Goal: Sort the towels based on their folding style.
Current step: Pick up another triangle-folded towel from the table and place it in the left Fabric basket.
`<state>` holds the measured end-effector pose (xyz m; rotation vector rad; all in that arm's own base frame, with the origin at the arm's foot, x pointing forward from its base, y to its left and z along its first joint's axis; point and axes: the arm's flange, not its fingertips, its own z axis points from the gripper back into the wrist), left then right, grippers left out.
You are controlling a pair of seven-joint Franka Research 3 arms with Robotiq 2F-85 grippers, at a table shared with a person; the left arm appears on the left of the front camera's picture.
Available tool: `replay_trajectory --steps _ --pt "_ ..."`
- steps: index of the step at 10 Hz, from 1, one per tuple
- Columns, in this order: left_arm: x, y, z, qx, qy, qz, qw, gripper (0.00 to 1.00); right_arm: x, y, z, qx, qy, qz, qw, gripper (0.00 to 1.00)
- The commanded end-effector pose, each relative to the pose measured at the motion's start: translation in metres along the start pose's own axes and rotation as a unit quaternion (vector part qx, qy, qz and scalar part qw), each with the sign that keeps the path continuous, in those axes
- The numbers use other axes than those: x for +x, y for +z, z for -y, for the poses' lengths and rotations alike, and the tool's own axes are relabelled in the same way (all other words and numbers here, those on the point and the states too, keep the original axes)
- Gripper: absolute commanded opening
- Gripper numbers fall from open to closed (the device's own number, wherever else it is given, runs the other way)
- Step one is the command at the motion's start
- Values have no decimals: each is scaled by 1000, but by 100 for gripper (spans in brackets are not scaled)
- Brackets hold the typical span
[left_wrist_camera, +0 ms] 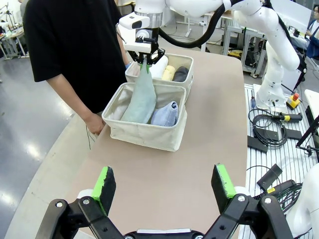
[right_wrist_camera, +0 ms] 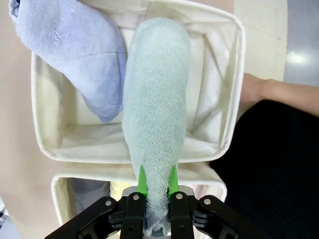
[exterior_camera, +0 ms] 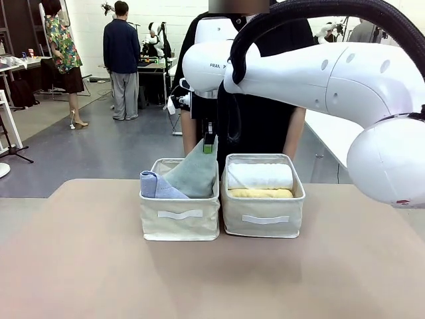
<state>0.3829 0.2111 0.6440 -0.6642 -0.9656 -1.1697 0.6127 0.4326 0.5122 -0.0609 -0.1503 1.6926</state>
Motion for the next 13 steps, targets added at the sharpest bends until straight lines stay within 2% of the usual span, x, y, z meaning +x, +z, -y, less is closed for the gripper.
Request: replay_trajectory --steps 1,6,10,13 --pt "-1 2 0 -1 -11 7 1000 100 0 -10 -1 10 16 4 1000 18" --pt "-1 2 0 -1 -11 7 1000 100 9 -46 -4 67 29 3 997 18" --pt "-1 2 0 -1 -11 7 1000 100 13 -60 -8 87 37 10 995 18" --pt "-1 2 0 -1 -11 7 1000 100 13 -60 -9 95 37 13 995 44"
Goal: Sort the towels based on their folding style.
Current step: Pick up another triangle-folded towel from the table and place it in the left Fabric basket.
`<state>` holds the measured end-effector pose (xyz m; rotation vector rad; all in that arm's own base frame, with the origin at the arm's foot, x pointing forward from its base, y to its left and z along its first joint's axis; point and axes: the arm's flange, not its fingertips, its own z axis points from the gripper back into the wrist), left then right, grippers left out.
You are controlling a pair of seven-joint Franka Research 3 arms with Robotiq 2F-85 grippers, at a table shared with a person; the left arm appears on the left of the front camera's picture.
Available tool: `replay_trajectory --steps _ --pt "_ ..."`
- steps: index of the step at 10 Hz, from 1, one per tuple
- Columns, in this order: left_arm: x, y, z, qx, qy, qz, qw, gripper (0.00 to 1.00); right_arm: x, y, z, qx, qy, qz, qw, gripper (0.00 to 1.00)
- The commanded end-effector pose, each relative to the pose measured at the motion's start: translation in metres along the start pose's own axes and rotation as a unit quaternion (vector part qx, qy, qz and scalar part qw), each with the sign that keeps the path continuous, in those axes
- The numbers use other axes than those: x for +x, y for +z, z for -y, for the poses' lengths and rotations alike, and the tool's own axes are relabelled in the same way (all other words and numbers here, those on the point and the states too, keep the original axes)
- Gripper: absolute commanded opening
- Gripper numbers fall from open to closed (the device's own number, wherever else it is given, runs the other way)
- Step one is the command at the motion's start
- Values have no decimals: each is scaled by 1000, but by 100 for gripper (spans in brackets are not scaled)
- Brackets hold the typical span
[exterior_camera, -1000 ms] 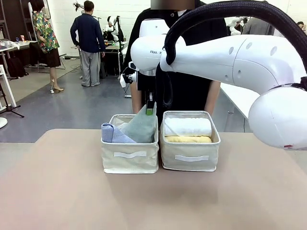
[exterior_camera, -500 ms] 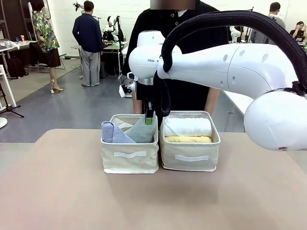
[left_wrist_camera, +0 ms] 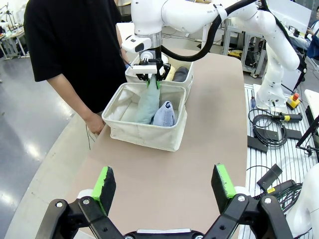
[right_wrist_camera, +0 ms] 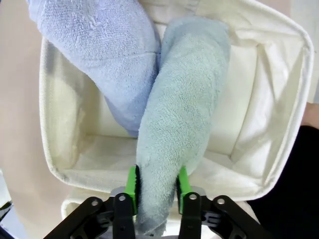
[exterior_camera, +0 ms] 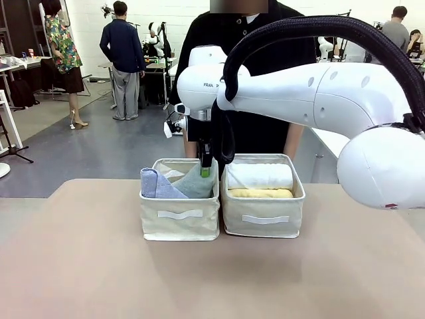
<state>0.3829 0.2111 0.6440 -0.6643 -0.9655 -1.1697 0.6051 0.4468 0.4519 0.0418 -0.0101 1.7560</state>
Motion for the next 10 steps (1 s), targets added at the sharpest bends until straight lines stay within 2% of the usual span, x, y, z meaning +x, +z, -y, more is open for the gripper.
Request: replay_trajectory --steps 1,2,3,4,5,6,10 --pt "-1 2 0 -1 -11 7 1000 100 1 0 5 18 10 18 1000 55" --pt "-1 2 0 -1 -11 7 1000 100 1 0 5 18 10 17 1000 63" --pt "-1 2 0 -1 -11 7 1000 100 0 0 5 19 9 17 1000 61" --pt "-1 2 0 -1 -11 7 1000 100 -1 0 5 20 7 17 1000 82" --pt "-1 2 0 -1 -11 7 1000 100 -1 0 5 20 7 17 1000 80" --pt "-1 2 0 -1 -11 7 1000 100 -1 0 5 19 8 18 1000 100" --pt "-1 2 0 -1 -11 7 1000 100 -2 13 3 -8 9 18 1000 100"
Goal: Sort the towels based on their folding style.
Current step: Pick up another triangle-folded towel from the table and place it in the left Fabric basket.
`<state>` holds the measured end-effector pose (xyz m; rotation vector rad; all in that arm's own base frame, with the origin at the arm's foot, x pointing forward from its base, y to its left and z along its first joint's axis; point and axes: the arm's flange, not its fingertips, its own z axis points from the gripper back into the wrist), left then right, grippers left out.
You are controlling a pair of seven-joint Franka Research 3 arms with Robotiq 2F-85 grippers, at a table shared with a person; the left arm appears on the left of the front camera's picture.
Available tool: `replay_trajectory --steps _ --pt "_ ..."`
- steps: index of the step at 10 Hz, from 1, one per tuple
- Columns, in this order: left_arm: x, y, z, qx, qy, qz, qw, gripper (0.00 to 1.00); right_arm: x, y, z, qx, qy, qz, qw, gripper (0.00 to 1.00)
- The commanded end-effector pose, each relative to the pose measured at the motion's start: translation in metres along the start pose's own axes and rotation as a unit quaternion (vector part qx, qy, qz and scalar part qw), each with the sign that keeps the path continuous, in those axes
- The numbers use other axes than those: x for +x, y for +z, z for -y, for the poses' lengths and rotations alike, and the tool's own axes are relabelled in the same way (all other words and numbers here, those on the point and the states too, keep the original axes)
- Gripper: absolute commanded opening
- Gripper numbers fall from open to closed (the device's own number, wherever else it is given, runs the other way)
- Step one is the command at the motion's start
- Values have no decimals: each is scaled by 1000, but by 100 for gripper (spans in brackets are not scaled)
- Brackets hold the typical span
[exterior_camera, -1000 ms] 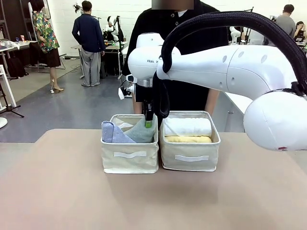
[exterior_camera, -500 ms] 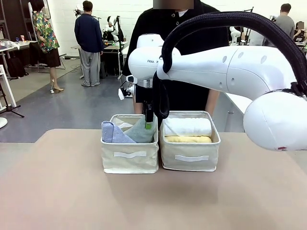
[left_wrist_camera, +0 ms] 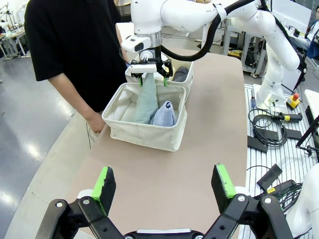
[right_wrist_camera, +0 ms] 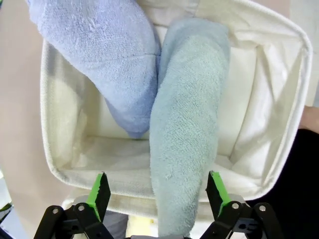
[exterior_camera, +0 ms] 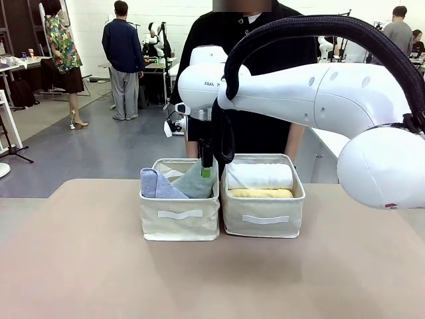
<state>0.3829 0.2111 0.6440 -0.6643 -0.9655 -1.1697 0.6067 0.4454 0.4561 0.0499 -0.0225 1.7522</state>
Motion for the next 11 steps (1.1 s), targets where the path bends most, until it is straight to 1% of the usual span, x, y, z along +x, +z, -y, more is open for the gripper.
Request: replay_trajectory --steps 1,4,5,6,7,8,10,11 --pt "-1 2 0 -1 -11 7 1000 100 0 13 0 -11 15 14 1000 100" --pt "-1 2 0 -1 -11 7 1000 100 -4 31 -10 -41 17 25 999 100" --pt "-1 2 0 -1 -11 7 1000 100 -8 42 -18 -58 20 21 998 100" --pt "-1 2 0 -1 -11 7 1000 100 -21 59 -32 -70 14 -9 997 100" --pt "-1 2 0 -1 -11 7 1000 100 -47 82 -50 -79 -22 -23 996 100" --pt "-1 2 0 -1 -11 7 1000 100 -78 105 -71 -103 -48 -26 993 100" --pt "-1 2 0 -1 -11 7 1000 100 -150 140 -122 -141 -96 -19 985 100" --pt "-1 2 0 -1 -11 7 1000 100 -195 151 -145 -153 -150 1 977 100"
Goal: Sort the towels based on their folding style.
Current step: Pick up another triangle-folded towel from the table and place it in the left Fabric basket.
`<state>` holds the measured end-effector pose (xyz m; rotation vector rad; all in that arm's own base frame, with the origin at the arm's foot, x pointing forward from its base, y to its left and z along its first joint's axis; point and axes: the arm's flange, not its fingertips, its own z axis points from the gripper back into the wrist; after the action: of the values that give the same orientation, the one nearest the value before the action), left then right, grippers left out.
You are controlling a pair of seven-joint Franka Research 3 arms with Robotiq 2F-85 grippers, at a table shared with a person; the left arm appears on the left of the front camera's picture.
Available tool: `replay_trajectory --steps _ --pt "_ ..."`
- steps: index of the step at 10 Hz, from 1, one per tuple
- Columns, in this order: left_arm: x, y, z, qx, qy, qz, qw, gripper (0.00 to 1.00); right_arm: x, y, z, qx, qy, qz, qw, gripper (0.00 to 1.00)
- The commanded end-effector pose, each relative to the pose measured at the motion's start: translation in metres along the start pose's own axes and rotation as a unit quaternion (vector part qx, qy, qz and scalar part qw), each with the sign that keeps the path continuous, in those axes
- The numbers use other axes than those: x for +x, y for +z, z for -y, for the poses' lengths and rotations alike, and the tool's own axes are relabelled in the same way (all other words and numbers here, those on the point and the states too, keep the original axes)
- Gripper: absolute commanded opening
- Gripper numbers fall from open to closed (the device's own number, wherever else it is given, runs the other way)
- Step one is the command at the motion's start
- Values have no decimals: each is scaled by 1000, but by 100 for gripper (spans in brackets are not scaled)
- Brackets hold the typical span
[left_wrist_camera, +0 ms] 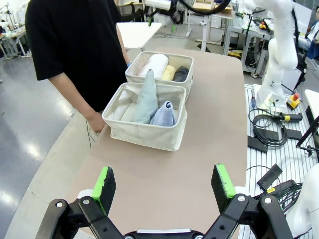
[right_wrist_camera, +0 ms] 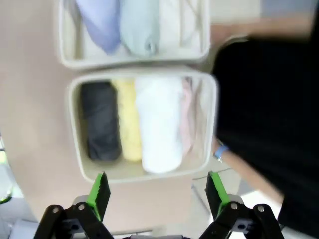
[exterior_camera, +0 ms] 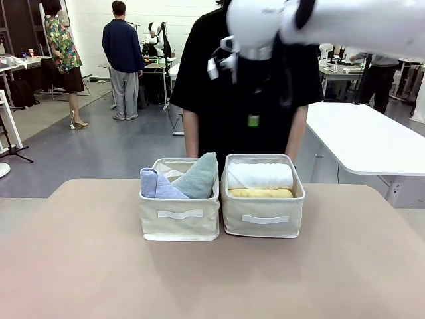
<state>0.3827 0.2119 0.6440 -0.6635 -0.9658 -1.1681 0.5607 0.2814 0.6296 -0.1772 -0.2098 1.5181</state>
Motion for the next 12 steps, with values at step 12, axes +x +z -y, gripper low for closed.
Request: replay_trajectory --steps 12 --pt "0 2 0 -1 -12 8 1000 100 -216 -2 -107 -25 -203 54 977 100"
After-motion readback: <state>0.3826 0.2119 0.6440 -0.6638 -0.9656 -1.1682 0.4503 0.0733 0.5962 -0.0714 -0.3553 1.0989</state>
